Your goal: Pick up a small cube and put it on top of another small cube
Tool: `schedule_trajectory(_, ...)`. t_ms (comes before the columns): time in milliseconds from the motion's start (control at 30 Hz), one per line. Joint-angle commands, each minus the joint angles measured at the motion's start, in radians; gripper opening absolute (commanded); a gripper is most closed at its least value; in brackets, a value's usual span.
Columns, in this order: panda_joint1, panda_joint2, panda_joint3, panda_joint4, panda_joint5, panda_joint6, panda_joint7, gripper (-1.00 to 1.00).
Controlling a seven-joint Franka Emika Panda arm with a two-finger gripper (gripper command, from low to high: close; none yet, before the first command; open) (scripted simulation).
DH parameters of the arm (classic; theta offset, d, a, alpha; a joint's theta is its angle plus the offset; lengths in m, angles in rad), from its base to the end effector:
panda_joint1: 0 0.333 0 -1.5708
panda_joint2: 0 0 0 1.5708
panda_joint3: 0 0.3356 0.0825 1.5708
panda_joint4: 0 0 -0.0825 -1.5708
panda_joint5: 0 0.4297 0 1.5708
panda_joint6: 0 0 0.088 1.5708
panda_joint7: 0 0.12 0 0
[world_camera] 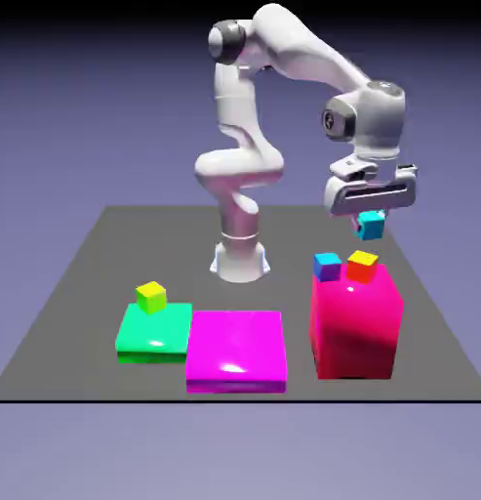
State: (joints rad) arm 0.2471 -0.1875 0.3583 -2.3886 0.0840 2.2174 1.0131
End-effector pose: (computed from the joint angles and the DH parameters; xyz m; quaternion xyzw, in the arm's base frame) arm 0.4134 0.2896 0.3669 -0.9732 0.2298 -0.0015 0.0029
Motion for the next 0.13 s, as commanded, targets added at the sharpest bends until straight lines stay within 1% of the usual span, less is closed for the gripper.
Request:
schedule_trajectory(0,-0.006,0.006,0.007,-0.008,-0.003,0.013,0.002,-1.00)
schedule_trajectory(33,-0.006,0.006,0.007,-0.008,-0.003,0.013,0.002,1.00)
schedule_trajectory(67,-0.006,0.006,0.007,-0.008,-0.003,0.013,0.002,1.00)
schedule_trajectory(100,0.012,-0.012,-0.014,0.017,-0.004,-0.030,0.002,1.00)
